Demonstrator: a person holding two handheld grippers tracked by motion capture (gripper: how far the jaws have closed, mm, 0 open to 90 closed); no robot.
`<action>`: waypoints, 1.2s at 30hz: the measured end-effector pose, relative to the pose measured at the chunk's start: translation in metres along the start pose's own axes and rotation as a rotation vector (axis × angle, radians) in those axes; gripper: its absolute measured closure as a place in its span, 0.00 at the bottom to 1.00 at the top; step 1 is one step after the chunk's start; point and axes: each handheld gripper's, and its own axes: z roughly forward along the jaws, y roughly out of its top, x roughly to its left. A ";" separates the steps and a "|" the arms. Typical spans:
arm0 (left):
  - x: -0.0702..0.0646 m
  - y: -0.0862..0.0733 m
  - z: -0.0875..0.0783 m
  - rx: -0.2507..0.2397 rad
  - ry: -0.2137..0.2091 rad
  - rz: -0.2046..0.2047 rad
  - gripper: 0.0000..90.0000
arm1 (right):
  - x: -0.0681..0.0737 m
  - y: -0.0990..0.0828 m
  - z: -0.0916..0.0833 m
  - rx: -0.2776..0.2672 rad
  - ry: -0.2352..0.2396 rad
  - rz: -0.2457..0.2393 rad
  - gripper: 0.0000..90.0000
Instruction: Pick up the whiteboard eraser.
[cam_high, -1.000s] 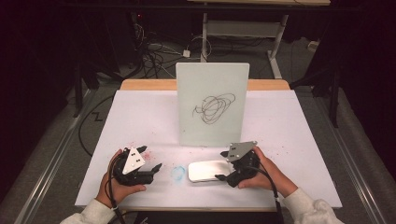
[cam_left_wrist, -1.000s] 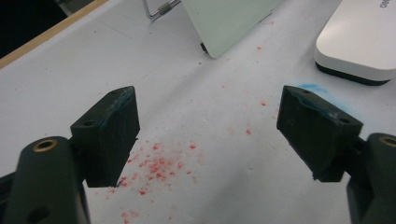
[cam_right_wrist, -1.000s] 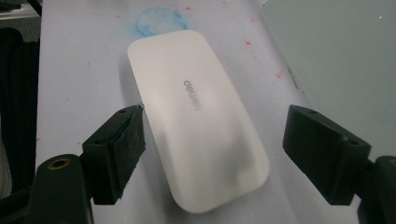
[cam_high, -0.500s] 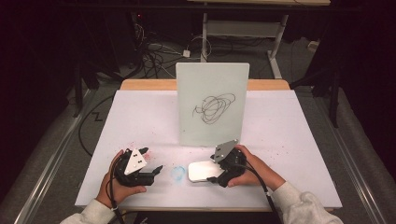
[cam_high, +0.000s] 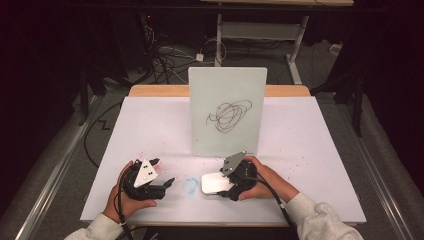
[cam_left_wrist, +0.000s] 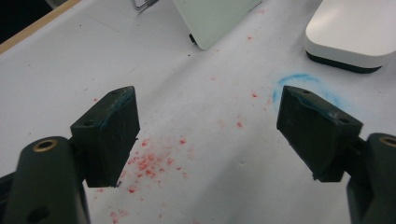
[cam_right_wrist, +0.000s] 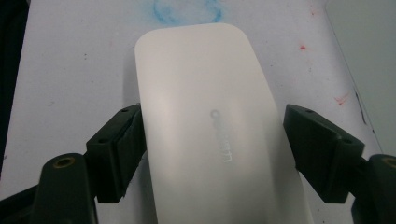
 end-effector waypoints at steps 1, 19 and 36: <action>0.000 0.000 0.000 -0.002 -0.001 -0.002 0.23 | 0.000 0.000 0.000 -0.004 0.003 -0.001 0.28; 0.000 0.000 0.001 0.006 -0.003 -0.002 0.23 | 0.001 -0.004 -0.003 -0.028 -0.003 -0.021 0.35; 0.001 0.000 -0.002 -0.003 0.005 0.001 0.23 | 0.002 -0.005 -0.025 -0.106 -0.134 0.016 0.35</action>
